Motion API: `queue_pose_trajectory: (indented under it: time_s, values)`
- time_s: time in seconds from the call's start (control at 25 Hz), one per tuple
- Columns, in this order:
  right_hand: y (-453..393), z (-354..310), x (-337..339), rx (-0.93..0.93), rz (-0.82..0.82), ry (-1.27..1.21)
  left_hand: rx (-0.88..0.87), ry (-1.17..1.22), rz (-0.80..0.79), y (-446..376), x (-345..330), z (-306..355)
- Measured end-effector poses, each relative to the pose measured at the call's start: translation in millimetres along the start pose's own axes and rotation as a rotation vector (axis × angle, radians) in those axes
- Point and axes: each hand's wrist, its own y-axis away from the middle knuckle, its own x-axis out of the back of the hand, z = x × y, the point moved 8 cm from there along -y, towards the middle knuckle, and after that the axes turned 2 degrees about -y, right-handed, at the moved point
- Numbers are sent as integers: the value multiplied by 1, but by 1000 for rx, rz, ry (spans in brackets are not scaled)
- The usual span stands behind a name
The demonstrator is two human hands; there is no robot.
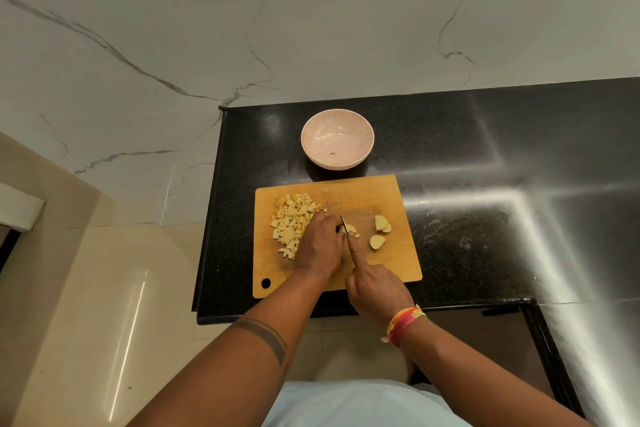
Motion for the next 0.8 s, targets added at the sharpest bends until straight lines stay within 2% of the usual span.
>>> queue_pose_trajectory:
  time_s: [0.28, 0.44, 0.64, 0.8]
  values:
    - [30, 18, -13, 33, -46, -2, -1, 1, 1, -5, -4, -2]
    - [44, 30, -9, 18, 16, -72, -4, 8, 7, -4, -2, 1]
    - [32, 22, -10, -80, 58, -117, -253, -233, 29, 8, -6, 13]
    - [7, -9, -16, -33, 5, -156, -294, -387, 109, -1, 3, 5]
